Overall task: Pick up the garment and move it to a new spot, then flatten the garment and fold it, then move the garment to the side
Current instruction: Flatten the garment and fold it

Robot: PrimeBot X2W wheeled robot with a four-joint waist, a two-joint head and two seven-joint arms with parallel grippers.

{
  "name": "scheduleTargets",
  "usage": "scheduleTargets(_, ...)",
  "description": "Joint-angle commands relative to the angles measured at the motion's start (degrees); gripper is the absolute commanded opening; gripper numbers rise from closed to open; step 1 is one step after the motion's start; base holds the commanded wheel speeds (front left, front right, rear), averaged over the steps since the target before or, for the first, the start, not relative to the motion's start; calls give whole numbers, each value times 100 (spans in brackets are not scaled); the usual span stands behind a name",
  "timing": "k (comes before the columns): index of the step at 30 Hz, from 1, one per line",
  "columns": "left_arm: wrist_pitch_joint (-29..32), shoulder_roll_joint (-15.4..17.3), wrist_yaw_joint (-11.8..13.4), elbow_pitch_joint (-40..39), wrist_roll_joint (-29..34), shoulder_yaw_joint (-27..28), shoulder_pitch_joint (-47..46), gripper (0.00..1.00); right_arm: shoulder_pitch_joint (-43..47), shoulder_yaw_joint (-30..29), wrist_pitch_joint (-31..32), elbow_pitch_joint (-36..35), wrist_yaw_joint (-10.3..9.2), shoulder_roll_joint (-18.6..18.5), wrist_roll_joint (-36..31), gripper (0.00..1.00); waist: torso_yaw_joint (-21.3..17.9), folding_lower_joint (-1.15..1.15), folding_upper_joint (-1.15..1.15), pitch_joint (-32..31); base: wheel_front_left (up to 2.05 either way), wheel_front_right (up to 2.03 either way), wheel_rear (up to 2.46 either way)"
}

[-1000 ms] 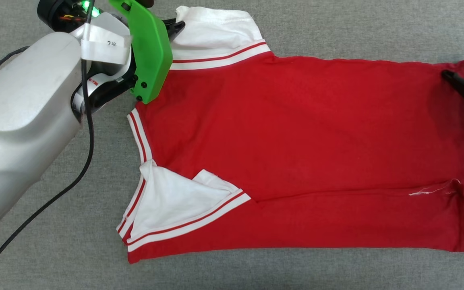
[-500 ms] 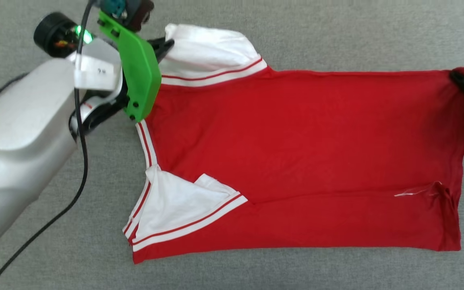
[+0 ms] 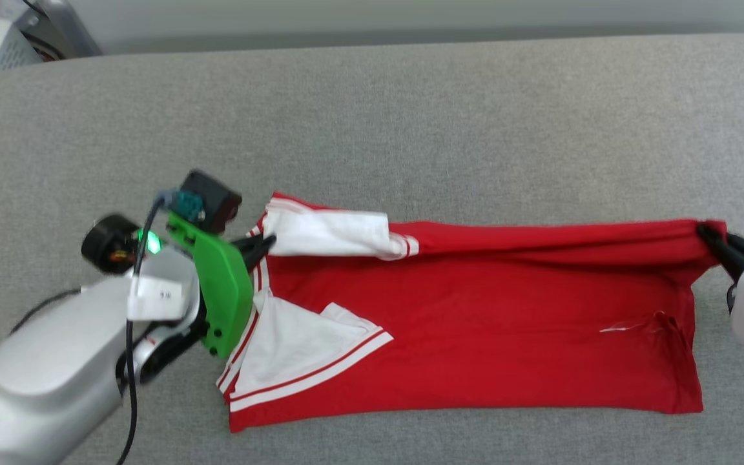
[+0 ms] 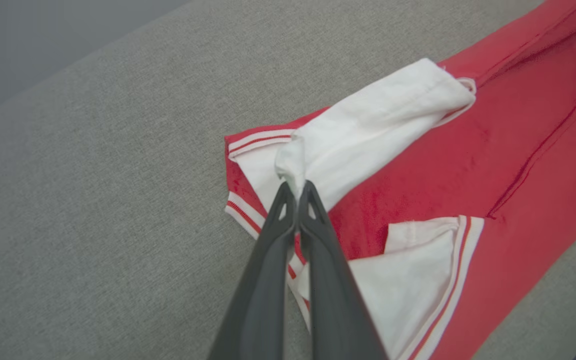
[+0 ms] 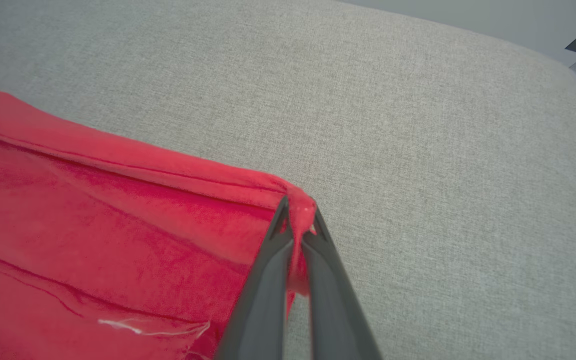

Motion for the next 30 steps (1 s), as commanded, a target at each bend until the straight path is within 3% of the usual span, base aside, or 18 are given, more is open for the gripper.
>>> scheduleTargets(1,-75,109,122,-109,-75,-28,270,0,254,-60,-97,-94,-3,-15,21,0,58,0,0,-275,0,0,0)
scheduleTargets(12,-429,480,801,-751,-370,-309,1674,0,1872,-757,-215,-711,-3,235,-74,0,45,0,0,-353,0,0,0)
scheduleTargets(22,-543,133,785,-253,-460,-364,1792,0,1987,-727,264,-408,-3,545,-201,0,34,0,0,-15,0,0,0)
scheduleTargets(23,-601,101,786,-215,-480,-334,1799,10,1978,-721,283,-380,-3,556,-159,0,41,0,0,-17,0,0,0)
scheduleTargets(24,-671,81,790,-177,-493,-299,1805,41,1964,-735,279,-380,-3,547,-103,15,56,0,0,-33,0,0,0)
scheduleTargets(25,-751,87,819,-138,-451,-276,1799,100,1946,-798,237,-388,-3,530,-53,84,63,0,0,-60,0,0,0)
scheduleTargets(26,-838,94,865,-103,-416,-246,1803,100,1935,-842,213,-407,-3,513,-20,100,61,0,0,-97,0,0,0)
scheduleTargets(30,-1266,102,1007,-101,-369,-78,1879,100,1966,-980,242,-750,-3,359,285,100,63,0,0,-249,0,0,0)
